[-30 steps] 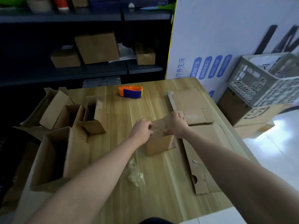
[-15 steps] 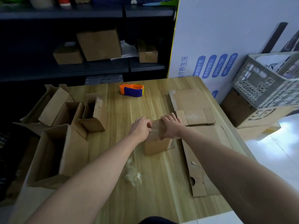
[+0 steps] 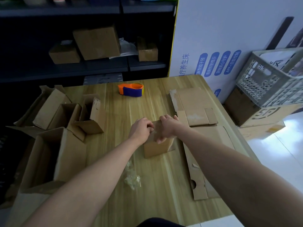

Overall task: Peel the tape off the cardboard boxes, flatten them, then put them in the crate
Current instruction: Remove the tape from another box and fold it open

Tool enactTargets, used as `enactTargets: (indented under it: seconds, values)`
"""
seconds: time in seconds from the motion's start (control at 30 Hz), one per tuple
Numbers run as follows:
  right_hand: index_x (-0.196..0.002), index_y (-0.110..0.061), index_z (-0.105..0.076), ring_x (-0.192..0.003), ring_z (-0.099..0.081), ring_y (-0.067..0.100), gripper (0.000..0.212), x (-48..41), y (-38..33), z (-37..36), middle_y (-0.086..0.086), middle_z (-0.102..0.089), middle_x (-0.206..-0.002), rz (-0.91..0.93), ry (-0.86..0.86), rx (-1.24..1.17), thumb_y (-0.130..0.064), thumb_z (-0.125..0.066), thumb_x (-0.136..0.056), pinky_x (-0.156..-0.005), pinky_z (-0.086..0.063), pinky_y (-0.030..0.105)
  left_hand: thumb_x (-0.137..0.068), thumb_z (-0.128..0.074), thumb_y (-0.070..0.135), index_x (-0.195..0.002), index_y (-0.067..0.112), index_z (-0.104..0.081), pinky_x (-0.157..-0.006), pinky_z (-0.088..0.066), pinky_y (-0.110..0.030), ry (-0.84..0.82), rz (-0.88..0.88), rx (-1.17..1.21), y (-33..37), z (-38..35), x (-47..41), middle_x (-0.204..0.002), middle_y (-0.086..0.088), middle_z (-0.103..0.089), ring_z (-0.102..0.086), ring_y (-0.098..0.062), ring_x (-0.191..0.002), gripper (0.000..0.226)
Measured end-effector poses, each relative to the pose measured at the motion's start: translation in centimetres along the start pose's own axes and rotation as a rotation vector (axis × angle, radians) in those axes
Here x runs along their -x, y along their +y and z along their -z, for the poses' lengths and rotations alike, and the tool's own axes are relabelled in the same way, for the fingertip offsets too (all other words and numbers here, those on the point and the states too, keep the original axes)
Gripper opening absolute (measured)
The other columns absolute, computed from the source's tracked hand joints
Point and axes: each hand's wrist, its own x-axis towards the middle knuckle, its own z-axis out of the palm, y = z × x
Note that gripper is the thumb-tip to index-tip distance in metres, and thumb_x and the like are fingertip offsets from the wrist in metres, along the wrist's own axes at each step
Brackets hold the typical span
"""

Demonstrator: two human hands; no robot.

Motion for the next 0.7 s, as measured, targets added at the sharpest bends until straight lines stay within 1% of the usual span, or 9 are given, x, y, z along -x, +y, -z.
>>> enactTargets:
  seconds: [0.1,0.23,0.37,0.43,0.47,0.53,0.6,0.63,0.7]
  values:
    - [-0.142,-0.010,-0.025,-0.137,-0.026,0.023,0.111,0.2,-0.2,0.1,0.007,-0.035,-0.140,-0.004,-0.008,0.007,-0.058,-0.079,-0.058,-0.117,-0.005,0.045,-0.084,-0.064,0.010,-0.070,0.027,-0.061,-0.070,-0.043,-0.028,-0.013,0.021,-0.032,0.3,0.0,-0.2,-0.086,0.011,-0.058,-0.057,-0.013,-0.085,0.023]
    - [-0.144,-0.010,-0.022,-0.139,-0.022,0.023,0.113,0.4,-0.4,0.2,0.007,-0.032,-0.143,-0.020,-0.014,0.021,-0.059,-0.078,-0.060,-0.117,-0.003,0.045,-0.085,-0.062,0.009,-0.070,0.025,-0.060,-0.070,-0.041,-0.028,-0.014,0.013,-0.095,0.4,0.0,-0.4,-0.087,0.008,-0.058,-0.056,-0.015,-0.086,0.023]
    - [-0.144,-0.009,-0.022,-0.140,-0.021,0.022,0.111,0.5,-0.7,0.2,0.007,-0.031,-0.143,-0.031,-0.016,0.025,-0.057,-0.079,-0.061,-0.117,-0.003,0.046,-0.089,-0.058,0.007,-0.070,0.024,-0.054,-0.081,-0.045,-0.035,-0.021,-0.043,-0.201,0.4,-0.1,-0.1,-0.089,0.006,-0.055,-0.051,-0.018,-0.094,0.025]
    - [-0.143,-0.009,-0.023,-0.139,-0.023,0.022,0.110,0.6,-0.7,0.3,0.006,-0.032,-0.143,-0.034,-0.012,0.027,-0.056,-0.079,-0.060,-0.117,-0.004,0.047,-0.090,-0.057,0.010,-0.074,0.023,-0.053,-0.084,-0.043,-0.035,-0.034,-0.071,-0.221,0.4,0.0,0.1,-0.091,0.007,-0.053,-0.049,-0.017,-0.097,0.021]
    - [-0.143,-0.009,-0.023,-0.139,-0.022,0.023,0.111,0.7,-0.7,0.4,0.007,-0.032,-0.143,-0.033,-0.009,0.029,-0.056,-0.080,-0.060,-0.117,-0.005,0.047,-0.091,-0.057,0.014,-0.076,0.023,-0.053,-0.084,-0.042,-0.034,-0.046,-0.088,-0.205,0.2,0.2,0.2,-0.090,0.008,-0.052,-0.048,-0.016,-0.097,0.018]
    - [-0.144,-0.009,-0.022,-0.140,-0.022,0.024,0.112,0.6,-0.8,0.5,0.007,-0.031,-0.144,-0.029,-0.010,0.035,-0.056,-0.079,-0.060,-0.117,-0.005,0.048,-0.088,-0.063,0.021,-0.081,0.025,-0.057,-0.081,-0.040,-0.027,-0.083,-0.111,-0.092,-0.6,0.7,0.5,-0.088,0.012,-0.052,-0.048,-0.012,-0.095,0.010]
    - [-0.145,-0.009,-0.021,-0.140,-0.021,0.025,0.113,0.5,-0.9,0.5,0.008,-0.031,-0.146,-0.025,-0.007,0.043,-0.056,-0.079,-0.060,-0.116,-0.004,0.049,-0.083,-0.069,0.026,-0.083,0.027,-0.060,-0.076,-0.036,-0.021,-0.114,-0.126,-0.009,-1.2,1.2,1.0,-0.086,0.017,-0.051,-0.047,-0.007,-0.091,0.009]
    - [-0.145,-0.009,-0.020,-0.140,-0.021,0.025,0.114,0.5,-0.9,0.5,0.008,-0.031,-0.146,-0.030,-0.010,0.050,-0.057,-0.079,-0.060,-0.116,-0.004,0.049,-0.082,-0.070,0.027,-0.083,0.027,-0.062,-0.074,-0.034,-0.019,-0.113,-0.133,-0.008,-1.2,1.2,1.1,-0.085,0.017,-0.050,-0.047,-0.005,-0.090,0.008]
    - [-0.145,-0.009,-0.021,-0.140,-0.020,0.024,0.113,0.3,-0.9,0.3,0.008,-0.031,-0.146,-0.045,-0.014,0.062,-0.058,-0.078,-0.061,-0.115,-0.005,0.049,-0.083,-0.069,0.025,-0.080,0.023,-0.065,-0.070,-0.031,-0.018,-0.067,-0.167,-0.079,-1.1,1.1,1.1,-0.083,0.016,-0.050,-0.046,-0.006,-0.087,0.006]
